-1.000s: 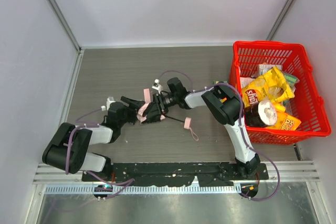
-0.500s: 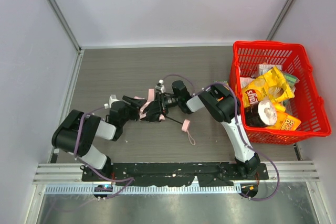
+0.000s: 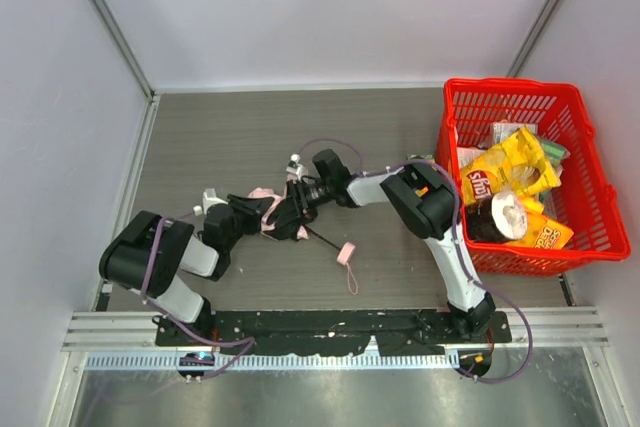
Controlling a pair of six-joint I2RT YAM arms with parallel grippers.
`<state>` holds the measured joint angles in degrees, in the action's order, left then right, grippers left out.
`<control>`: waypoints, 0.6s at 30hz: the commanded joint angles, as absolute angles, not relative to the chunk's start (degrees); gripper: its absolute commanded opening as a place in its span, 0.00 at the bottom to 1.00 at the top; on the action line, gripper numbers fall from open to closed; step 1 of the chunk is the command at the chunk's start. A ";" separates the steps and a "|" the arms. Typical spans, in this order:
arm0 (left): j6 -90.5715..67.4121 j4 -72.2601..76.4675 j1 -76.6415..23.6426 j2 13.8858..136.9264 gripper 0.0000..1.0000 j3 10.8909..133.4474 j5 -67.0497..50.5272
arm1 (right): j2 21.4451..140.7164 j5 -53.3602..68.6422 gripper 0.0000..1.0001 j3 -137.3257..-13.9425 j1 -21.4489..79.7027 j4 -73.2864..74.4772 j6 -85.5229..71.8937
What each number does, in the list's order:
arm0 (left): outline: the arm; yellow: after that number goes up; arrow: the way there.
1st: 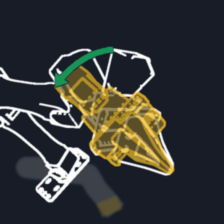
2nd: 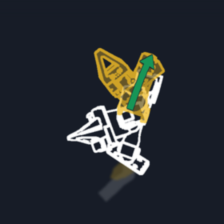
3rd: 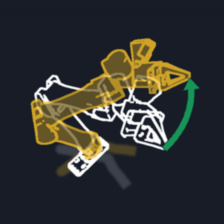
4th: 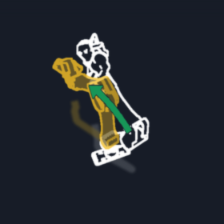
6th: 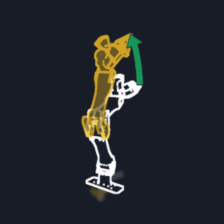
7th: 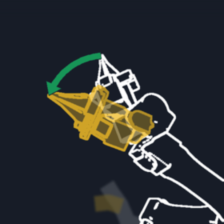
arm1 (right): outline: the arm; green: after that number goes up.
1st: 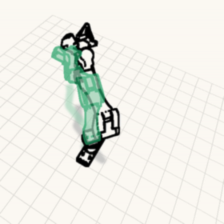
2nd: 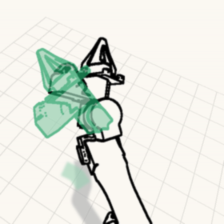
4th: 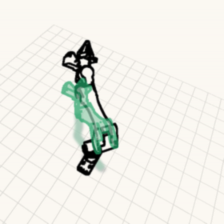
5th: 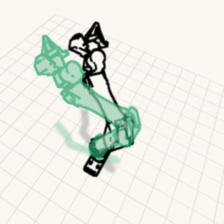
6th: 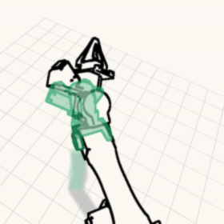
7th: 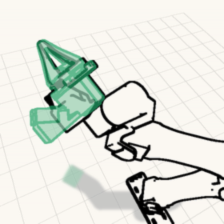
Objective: Put away the umbrella
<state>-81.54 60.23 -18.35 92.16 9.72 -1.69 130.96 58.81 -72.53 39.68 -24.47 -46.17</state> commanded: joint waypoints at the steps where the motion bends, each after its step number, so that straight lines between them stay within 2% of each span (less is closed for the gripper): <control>1: -75.49 48.25 -18.72 87.99 0.00 5.72 -0.53 | 123.23 36.25 0.57 -79.02 39.46 13.00 -14.70; 2: -76.11 47.82 -18.72 87.11 0.00 5.19 -0.53 | 121.48 33.60 0.66 -78.75 39.46 15.10 -13.89; 5: -77.69 45.27 -18.72 85.00 0.00 4.66 -1.49 | 117.61 25.52 0.71 -77.79 39.64 17.84 -10.64; 8: -79.97 42.55 -18.72 82.80 0.00 4.22 -2.02 | 109.63 18.30 0.77 -74.72 42.09 14.26 -7.74; 14: -80.95 29.38 -18.72 73.58 0.00 6.23 -0.88 | 103.19 6.18 0.79 -71.89 52.18 8.09 2.17; 16: -80.60 25.33 -18.72 69.80 0.00 7.03 -0.44 | 102.49 -3.55 0.79 -72.07 55.35 6.16 2.99; 18: -80.42 21.47 -18.72 66.55 0.00 7.56 1.30 | 101.34 -4.05 0.79 -71.63 56.42 4.14 3.16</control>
<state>-81.62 36.14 -18.44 71.57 6.28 -1.26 104.92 8.21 -72.36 52.36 9.26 -2.52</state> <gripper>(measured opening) 0.371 0.786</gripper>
